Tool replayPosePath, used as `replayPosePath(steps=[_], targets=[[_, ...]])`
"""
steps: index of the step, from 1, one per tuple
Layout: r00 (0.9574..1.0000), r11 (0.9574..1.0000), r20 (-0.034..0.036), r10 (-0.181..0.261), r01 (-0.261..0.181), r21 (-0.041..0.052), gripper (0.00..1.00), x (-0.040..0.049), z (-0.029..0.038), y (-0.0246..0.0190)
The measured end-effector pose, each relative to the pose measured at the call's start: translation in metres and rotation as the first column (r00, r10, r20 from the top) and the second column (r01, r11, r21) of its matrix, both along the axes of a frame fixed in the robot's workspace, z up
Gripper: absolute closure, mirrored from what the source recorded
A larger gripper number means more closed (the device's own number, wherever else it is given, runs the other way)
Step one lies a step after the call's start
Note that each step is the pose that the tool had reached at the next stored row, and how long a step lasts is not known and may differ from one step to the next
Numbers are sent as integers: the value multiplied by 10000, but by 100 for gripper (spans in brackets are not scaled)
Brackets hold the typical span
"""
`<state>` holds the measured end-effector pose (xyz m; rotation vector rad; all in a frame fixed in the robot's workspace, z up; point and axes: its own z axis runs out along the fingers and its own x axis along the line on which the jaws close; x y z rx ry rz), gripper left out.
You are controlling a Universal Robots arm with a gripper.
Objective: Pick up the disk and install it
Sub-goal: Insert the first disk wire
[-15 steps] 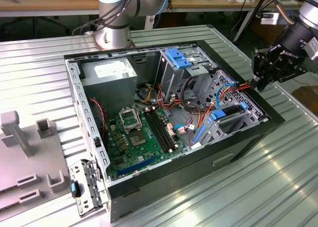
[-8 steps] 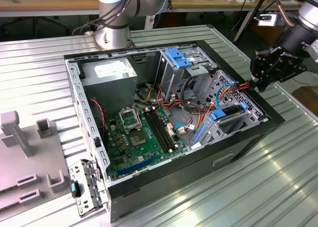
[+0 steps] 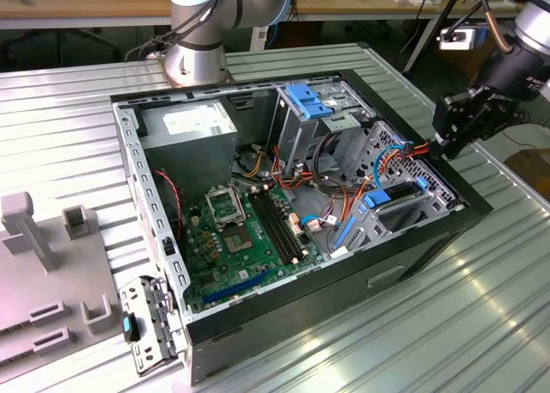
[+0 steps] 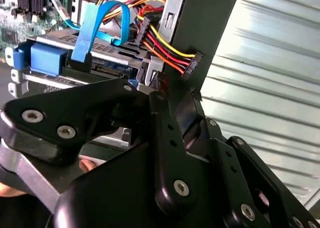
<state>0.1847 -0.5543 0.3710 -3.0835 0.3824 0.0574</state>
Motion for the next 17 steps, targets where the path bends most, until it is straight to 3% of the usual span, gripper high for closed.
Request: replayPosePath(steps=[2, 3, 11, 13, 14, 17], targets=[[10000, 10000, -1, 32, -32, -1, 65, 2, -6, 56], [10000, 10000, 0, 28, -28, -2, 65, 13, -13, 119], [9997, 9997, 22, -224, 224, 18, 65, 58, -63, 145], [9996, 9996, 22, -288, 288, 20, 67, 69, -66, 159], [9995, 9995, 22, -300, 299, 19, 75, 76, -67, 162], [9994, 9994, 22, -345, 345, 24, 75, 90, -70, 174]])
